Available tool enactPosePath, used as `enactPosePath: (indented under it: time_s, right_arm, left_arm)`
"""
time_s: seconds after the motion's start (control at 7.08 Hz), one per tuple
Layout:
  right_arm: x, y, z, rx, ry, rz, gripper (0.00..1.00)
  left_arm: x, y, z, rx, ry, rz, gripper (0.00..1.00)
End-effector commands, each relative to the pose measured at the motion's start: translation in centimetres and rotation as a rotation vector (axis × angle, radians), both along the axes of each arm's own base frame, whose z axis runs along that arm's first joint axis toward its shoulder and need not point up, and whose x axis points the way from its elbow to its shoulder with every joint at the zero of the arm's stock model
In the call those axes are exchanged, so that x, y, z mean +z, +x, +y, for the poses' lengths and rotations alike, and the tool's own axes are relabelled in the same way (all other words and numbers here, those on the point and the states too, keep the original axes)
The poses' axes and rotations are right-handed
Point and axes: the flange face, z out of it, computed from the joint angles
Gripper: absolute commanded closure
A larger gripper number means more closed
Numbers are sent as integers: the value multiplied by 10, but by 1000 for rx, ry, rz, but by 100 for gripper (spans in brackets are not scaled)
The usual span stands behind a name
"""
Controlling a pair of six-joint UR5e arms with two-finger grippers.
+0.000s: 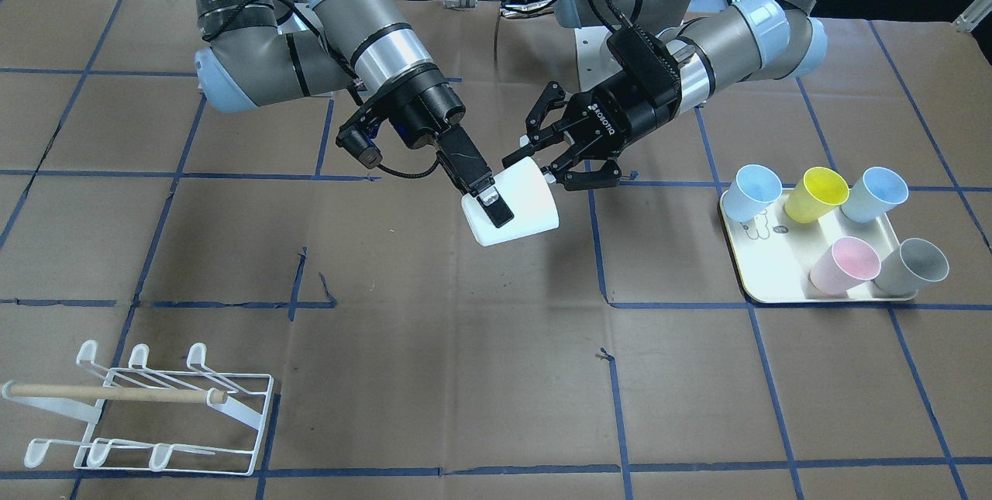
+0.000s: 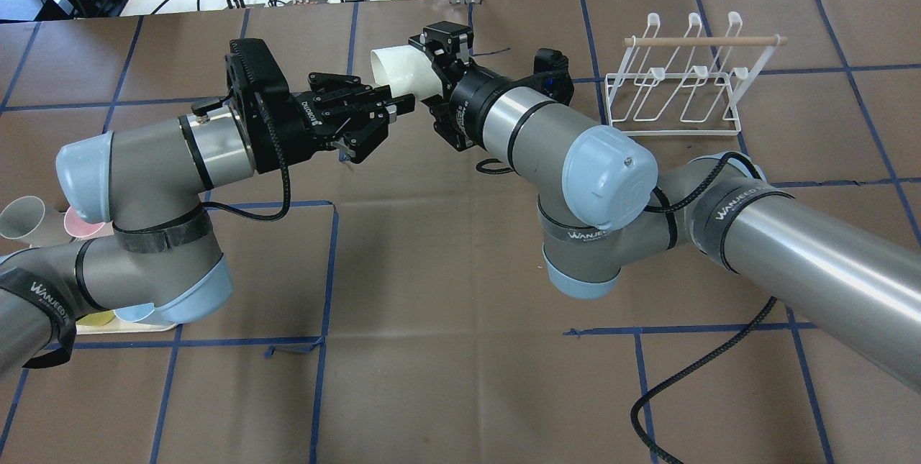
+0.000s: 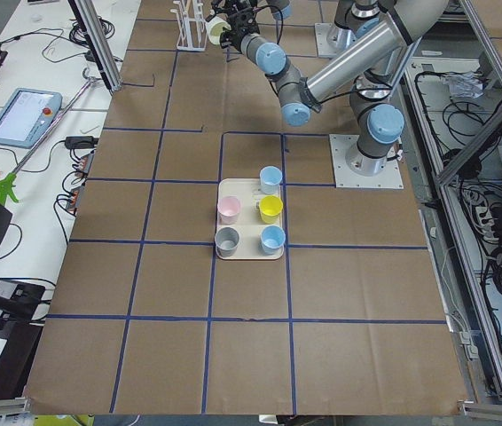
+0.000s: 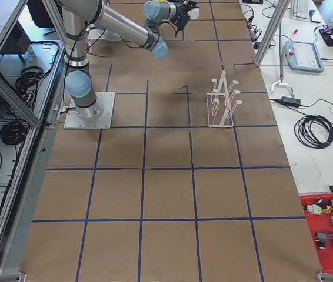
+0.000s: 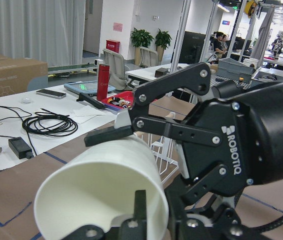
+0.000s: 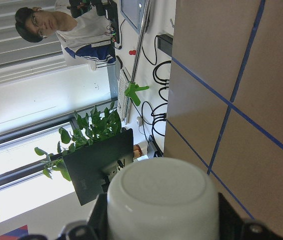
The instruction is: Transfer IKEA cup to right arm and place on rack
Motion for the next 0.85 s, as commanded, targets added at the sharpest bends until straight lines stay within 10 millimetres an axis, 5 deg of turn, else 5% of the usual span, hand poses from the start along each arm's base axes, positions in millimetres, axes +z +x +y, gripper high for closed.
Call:
enactPosePath:
  time_s: [0.0, 0.42, 0.71]
  right_arm:
    - [1, 0, 0, 0, -3, -1, 58]
    - [10, -6, -14, -17, -29, -3, 62]
    - [8, -45, -39, -53, -101, 93, 67]
  left_arm:
    - [12, 1, -9, 22, 44, 36, 2]
    - [21, 11, -6, 45, 26, 35, 1]
    - [25, 51, -12, 128, 16, 41, 1]
